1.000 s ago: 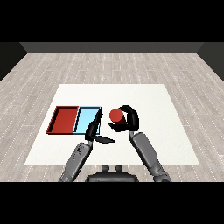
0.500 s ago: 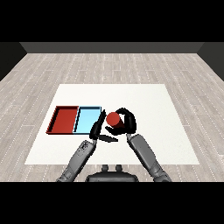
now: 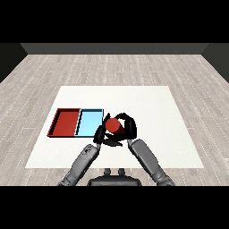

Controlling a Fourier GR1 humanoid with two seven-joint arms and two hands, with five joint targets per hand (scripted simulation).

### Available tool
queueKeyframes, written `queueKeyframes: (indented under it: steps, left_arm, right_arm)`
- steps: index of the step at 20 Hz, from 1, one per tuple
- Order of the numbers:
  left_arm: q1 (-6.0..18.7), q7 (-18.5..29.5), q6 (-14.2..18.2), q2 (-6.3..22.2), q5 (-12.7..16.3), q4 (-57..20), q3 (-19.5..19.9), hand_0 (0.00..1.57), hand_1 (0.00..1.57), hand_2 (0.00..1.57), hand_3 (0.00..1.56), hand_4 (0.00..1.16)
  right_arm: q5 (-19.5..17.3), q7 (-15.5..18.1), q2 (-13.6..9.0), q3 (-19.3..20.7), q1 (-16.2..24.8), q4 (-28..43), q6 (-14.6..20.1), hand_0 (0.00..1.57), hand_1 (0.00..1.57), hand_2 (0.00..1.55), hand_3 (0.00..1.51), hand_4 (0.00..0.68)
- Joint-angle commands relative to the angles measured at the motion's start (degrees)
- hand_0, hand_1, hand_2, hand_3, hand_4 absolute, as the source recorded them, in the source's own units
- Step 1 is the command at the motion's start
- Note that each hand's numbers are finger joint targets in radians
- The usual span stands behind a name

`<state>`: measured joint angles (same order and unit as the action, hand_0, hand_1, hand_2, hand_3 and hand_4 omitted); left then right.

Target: Pick the red can and put it in the red box

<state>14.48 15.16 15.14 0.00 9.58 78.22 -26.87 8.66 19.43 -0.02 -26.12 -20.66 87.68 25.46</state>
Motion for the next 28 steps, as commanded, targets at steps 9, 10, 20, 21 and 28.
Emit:
queueKeyframes:
  steps: [9, 10, 20, 21, 28]
  left_arm:
    - [-0.41, 0.87, 2.59, 0.00, 3.46, 0.23, -5.24, 0.00, 0.00, 0.00, 0.00, 0.00]
    - [3.01, -3.19, -1.40, 0.00, 2.27, -0.19, 0.16, 0.00, 0.00, 0.00, 0.00, 0.00]
    - [7.31, 3.23, 11.84, 0.02, 7.24, -8.35, -3.23, 0.00, 0.00, 0.00, 0.00, 0.82]
    - [6.13, 0.98, 12.68, 0.03, 9.29, -4.37, -2.99, 0.37, 0.37, 0.72, 0.57, 0.91]
    - [11.43, 1.39, 16.71, 0.05, 12.19, -9.95, -3.90, 1.57, 1.57, 1.56, 1.48, 1.12]
  right_arm:
    - [8.12, 4.83, 0.02, -4.73, -2.17, -2.21, 3.67, 1.51, 1.51, 1.45, 1.42, 0.652]
    - [2.74, -0.15, 0.02, -2.29, 0.69, 2.53, -0.54, 1.51, 1.51, 1.46, 1.42, 0.656]
    - [6.55, -2.96, 0.01, -5.07, -10.03, -2.74, 6.34, 1.53, 1.53, 1.47, 1.41, 0.649]
    - [6.90, -0.19, 0.00, -5.14, -7.75, -2.94, 6.02, 1.54, 1.54, 1.47, 1.40, 0.651]
    - [4.99, -0.07, -0.02, -5.06, -2.93, 0.38, 4.91, 1.49, 1.49, 1.44, 1.39, 0.651]
